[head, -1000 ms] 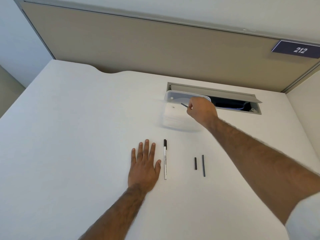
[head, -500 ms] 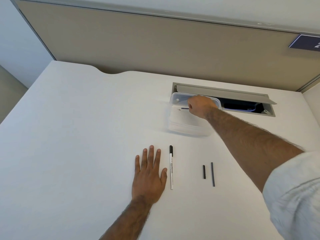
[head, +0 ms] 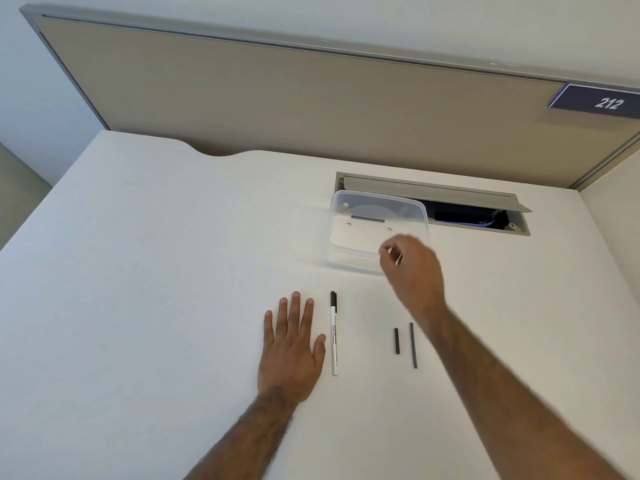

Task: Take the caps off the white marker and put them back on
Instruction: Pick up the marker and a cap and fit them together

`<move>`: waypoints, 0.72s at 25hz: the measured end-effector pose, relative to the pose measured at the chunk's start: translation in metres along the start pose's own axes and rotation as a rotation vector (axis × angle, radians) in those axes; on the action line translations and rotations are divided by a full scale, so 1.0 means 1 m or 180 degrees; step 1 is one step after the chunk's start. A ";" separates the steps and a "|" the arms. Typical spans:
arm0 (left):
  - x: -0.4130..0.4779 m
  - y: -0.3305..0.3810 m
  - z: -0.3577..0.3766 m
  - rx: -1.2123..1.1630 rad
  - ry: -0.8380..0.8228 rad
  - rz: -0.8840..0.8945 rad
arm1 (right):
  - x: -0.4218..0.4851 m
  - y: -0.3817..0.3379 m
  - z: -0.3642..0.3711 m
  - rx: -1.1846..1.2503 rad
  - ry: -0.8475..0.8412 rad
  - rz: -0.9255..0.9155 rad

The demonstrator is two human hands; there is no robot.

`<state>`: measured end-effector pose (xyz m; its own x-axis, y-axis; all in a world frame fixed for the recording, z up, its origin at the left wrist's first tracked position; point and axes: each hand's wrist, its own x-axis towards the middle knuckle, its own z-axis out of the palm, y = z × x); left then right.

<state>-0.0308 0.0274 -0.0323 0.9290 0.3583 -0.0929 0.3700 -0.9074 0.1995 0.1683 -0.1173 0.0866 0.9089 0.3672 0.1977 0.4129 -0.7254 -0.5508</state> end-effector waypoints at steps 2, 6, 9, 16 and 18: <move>0.000 0.001 -0.003 0.0033 -0.0047 0.0004 | -0.057 -0.006 0.013 0.0034 -0.0315 0.0379; 0.000 0.000 -0.006 0.0039 -0.0122 0.0020 | -0.124 -0.017 0.049 -0.0313 -0.1239 0.0883; -0.001 0.000 -0.007 -0.0002 -0.0172 0.0036 | -0.135 -0.027 0.062 -0.0476 -0.1274 0.0824; -0.002 0.005 -0.017 -0.0382 -0.0227 -0.0055 | -0.124 -0.036 0.065 -0.0808 -0.1341 0.0776; -0.007 0.006 -0.023 -0.0572 -0.0075 -0.0131 | -0.122 -0.039 0.065 -0.0832 -0.1392 0.0806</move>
<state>-0.0348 0.0247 -0.0082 0.9132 0.3871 -0.1271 0.4059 -0.8375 0.3658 0.0375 -0.0964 0.0309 0.8955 0.3296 -0.2991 0.2367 -0.9217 -0.3073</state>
